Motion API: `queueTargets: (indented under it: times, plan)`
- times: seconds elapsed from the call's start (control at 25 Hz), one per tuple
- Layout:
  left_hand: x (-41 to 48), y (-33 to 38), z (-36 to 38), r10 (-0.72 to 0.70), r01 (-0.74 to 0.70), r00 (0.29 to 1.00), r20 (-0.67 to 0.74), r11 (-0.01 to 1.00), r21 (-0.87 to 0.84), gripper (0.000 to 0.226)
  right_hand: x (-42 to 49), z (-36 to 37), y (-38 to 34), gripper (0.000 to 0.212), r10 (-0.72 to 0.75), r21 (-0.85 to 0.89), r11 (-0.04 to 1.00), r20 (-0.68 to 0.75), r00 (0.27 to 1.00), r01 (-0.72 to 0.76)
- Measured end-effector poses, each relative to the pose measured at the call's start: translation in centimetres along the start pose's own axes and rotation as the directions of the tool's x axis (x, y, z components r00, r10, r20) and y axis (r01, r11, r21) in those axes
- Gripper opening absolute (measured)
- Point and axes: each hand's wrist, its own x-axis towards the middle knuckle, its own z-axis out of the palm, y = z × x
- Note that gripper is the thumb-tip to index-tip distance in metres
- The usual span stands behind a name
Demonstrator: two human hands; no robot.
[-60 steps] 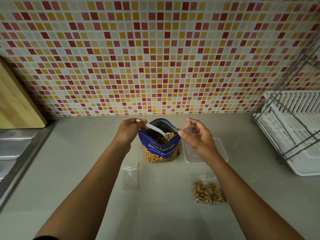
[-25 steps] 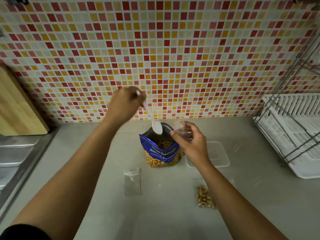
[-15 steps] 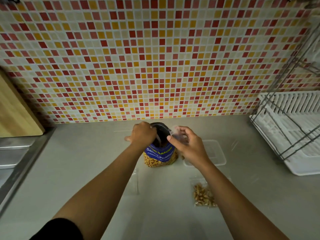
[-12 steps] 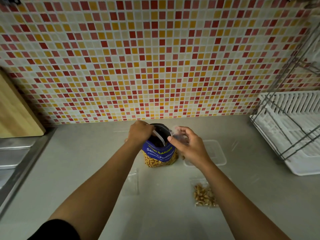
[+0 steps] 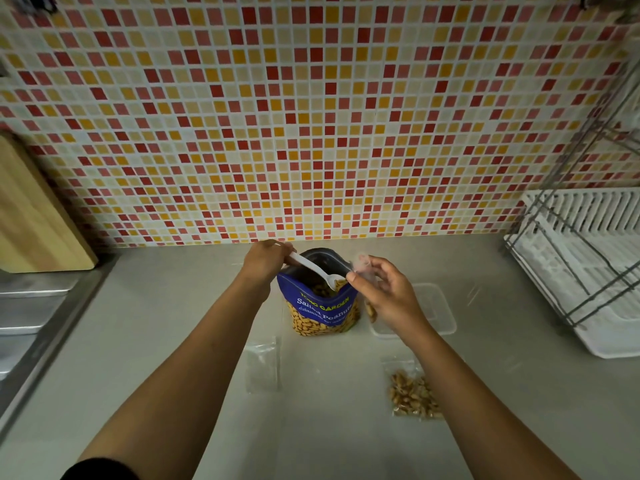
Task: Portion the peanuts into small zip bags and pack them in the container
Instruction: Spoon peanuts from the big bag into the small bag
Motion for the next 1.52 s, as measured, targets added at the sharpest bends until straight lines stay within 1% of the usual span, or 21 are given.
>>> queueTargets:
  times: [0.2, 0.24, 0.32, 0.4, 0.48, 0.56, 0.64, 0.72, 0.84, 0.92, 1.0, 1.04, 1.12, 1.16, 1.2, 1.24, 1.32, 1.36, 1.4, 1.44, 1.52]
  plan:
    - [-0.5, 0.0, -1.4, -0.118, 0.118, 0.993, 0.001, 0.987, -0.109, 0.014, 0.2, -0.1, -0.7, 0.052, -0.021, -0.002, 1.0, -0.038, 0.999, 0.021]
    - [-0.4, -0.1, -1.8, -0.142, 0.139, 0.99, -0.012, 0.983, -0.123, 0.014, 0.3, -0.2, -0.9, 0.053, -0.038, -0.032, 0.999, -0.048, 0.998, 0.037]
    - [-0.2, -0.1, -2.5, -0.164, 0.158, 0.985, -0.045, 0.979, -0.127, 0.013, 0.5, -0.3, -1.2, 0.058, -0.096, -0.195, 0.977, -0.054, 0.994, 0.084]
    - [0.0, 0.0, -3.1, -0.16, 0.148, 0.985, -0.072, 0.979, -0.14, 0.013, 0.7, -0.2, -1.3, 0.064, -0.158, -0.416, 0.9, -0.028, 0.987, 0.132]
    - [0.2, 0.7, -3.7, -0.146, 0.131, 0.985, -0.09, 0.979, -0.157, 0.018, 0.9, 0.2, -1.4, 0.066, -0.2, -0.58, 0.797, 0.01, 0.98, 0.168]
    - [0.3, 1.5, -4.4, -0.134, 0.114, 0.986, -0.1, 0.975, -0.19, 0.022, 1.0, 0.7, -1.6, 0.064, -0.226, -0.694, 0.696, 0.032, 0.974, 0.184]
    - [0.3, 2.5, -4.8, -0.128, 0.106, 0.987, -0.1, 0.973, -0.204, 0.024, 1.2, 1.1, -1.9, 0.061, -0.242, -0.733, 0.653, 0.035, 0.97, 0.19]
    - [0.0, 3.4, -4.9, -0.117, 0.1, 0.989, -0.092, 0.98, -0.17, 0.017, 1.4, 1.6, -2.1, 0.06, -0.249, -0.73, 0.655, 0.036, 0.968, 0.195]
    - [-0.6, 4.2, -4.4, -0.027, 0.015, 0.996, -0.086, 0.992, -0.128, 0.012, 1.4, 2.2, -2.4, 0.062, -0.245, -0.679, 0.705, 0.038, 0.969, 0.205]
    - [-1.3, 4.7, -3.7, 0.086, -0.093, 0.992, -0.096, 0.994, -0.065, 0.016, 1.3, 2.6, -2.6, 0.061, -0.246, -0.627, 0.751, 0.023, 0.969, 0.206]
    - [-2.3, 5.3, -3.1, 0.268, -0.264, 0.961, -0.074, 0.963, 0.057, 0.023, 1.2, 3.0, -2.6, 0.06, -0.261, -0.563, 0.798, -0.003, 0.965, 0.214]
    - [-2.9, 5.5, -2.9, 0.38, -0.371, 0.924, -0.038, 0.916, 0.154, 0.023, 1.2, 3.1, -2.5, 0.06, -0.278, -0.531, 0.816, -0.017, 0.961, 0.227]
    - [-3.9, 6.0, -3.0, 0.587, -0.564, 0.808, 0.054, 0.744, 0.358, 0.021, 1.1, 3.4, -2.6, 0.059, -0.297, -0.464, 0.851, -0.041, 0.954, 0.245]
    - [-4.4, 6.3, -3.2, 0.65, -0.615, 0.756, 0.075, 0.667, 0.421, 0.021, 1.1, 3.5, -2.6, 0.059, -0.295, -0.432, 0.867, -0.049, 0.954, 0.246]
    - [-4.5, 6.8, -3.5, 0.68, -0.631, 0.731, 0.058, 0.64, 0.438, 0.022, 1.0, 3.4, -2.6, 0.059, -0.288, -0.407, 0.881, -0.057, 0.956, 0.241]
    - [-4.6, 7.3, -4.1, 0.677, -0.621, 0.736, 0.002, 0.674, 0.401, 0.022, 0.9, 3.3, -2.6, 0.058, -0.272, -0.383, 0.896, -0.068, 0.96, 0.226]
    - [-4.3, 7.8, -5.0, 0.592, -0.562, 0.792, -0.149, 0.802, 0.204, 0.021, 0.8, 2.7, -2.5, 0.05, -0.205, -0.28, 0.945, -0.107, 0.973, 0.169]
    - [-4.0, 7.6, -5.3, 0.542, -0.525, 0.817, -0.199, 0.841, 0.132, 0.02, 0.8, 2.3, -2.5, 0.043, -0.16, -0.205, 0.97, -0.128, 0.979, 0.132]
    - [-3.5, 7.0, -5.2, 0.505, -0.487, 0.84, -0.199, 0.863, 0.138, 0.019, 0.8, 1.9, -2.5, 0.038, -0.12, -0.141, 0.985, -0.143, 0.982, 0.099]
    - [-3.1, 6.0, -4.7, 0.483, -0.448, 0.863, -0.148, 0.867, 0.218, 0.02, 0.9, 1.4, -2.5, 0.035, -0.094, -0.107, 0.991, -0.151, 0.984, 0.078]
    - [-2.1, 3.2, -2.8, 0.412, -0.389, 0.91, 0.046, 0.812, 0.434, 0.023, 0.8, 0.8, -2.9, 0.034, -0.093, -0.097, 0.992, -0.152, 0.984, 0.079]
